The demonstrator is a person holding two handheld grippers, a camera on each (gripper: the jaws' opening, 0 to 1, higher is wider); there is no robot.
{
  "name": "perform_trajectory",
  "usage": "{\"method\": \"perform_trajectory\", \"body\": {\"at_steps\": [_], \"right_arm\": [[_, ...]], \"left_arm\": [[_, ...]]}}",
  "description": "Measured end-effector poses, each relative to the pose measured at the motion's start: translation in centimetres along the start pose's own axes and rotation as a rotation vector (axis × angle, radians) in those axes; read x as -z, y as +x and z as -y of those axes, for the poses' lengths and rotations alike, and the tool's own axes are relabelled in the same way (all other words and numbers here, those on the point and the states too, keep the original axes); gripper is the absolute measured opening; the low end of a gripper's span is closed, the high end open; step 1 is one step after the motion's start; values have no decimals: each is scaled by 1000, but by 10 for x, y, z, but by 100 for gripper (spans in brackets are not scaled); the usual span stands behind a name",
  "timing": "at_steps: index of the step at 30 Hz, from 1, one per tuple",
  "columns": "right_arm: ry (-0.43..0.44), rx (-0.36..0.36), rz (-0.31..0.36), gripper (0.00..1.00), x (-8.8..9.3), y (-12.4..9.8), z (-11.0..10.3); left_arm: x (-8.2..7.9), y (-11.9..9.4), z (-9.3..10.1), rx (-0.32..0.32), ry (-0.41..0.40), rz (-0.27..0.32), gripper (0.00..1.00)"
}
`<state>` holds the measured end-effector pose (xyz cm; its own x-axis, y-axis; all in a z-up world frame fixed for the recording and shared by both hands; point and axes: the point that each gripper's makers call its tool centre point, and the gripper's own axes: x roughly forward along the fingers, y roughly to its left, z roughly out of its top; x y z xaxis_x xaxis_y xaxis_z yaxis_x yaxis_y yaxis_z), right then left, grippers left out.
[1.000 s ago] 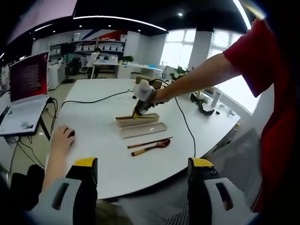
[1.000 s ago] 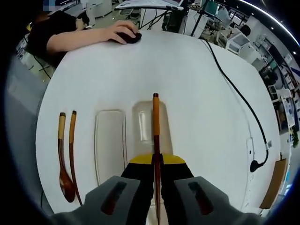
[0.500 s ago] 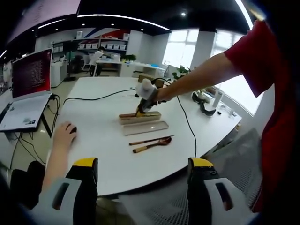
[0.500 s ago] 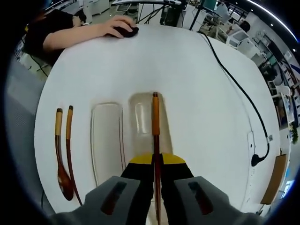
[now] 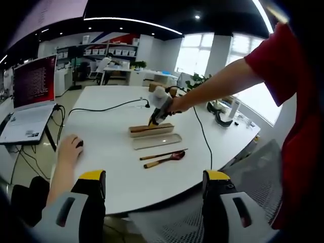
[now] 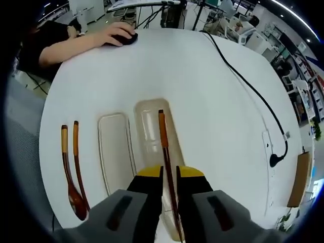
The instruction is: Arrange the utensils inside the cutlery case until each visible utensil rests in its matching compartment.
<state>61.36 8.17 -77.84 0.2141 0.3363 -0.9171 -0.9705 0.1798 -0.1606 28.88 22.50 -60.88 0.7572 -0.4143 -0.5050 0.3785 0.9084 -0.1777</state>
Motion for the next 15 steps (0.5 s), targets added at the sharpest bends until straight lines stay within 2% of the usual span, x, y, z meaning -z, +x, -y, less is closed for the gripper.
{"method": "perform_trajectory", "body": {"at_steps": [3,9,12,15], "right_arm": [[28,10,12,8,-3,-10,1],[17,44,27,7,-1,-26,-1],[-49,42,-47,8,11,-34,-7],[-40,36,-37,8,11,-44,-14]], "left_arm": [[-4,-3,0,-1,8,17,80],[-10,-12,0,1,27,45,80],[-11,-16,2,5,41,56,80],[-7,-16,6,17,43,51,80]]}}
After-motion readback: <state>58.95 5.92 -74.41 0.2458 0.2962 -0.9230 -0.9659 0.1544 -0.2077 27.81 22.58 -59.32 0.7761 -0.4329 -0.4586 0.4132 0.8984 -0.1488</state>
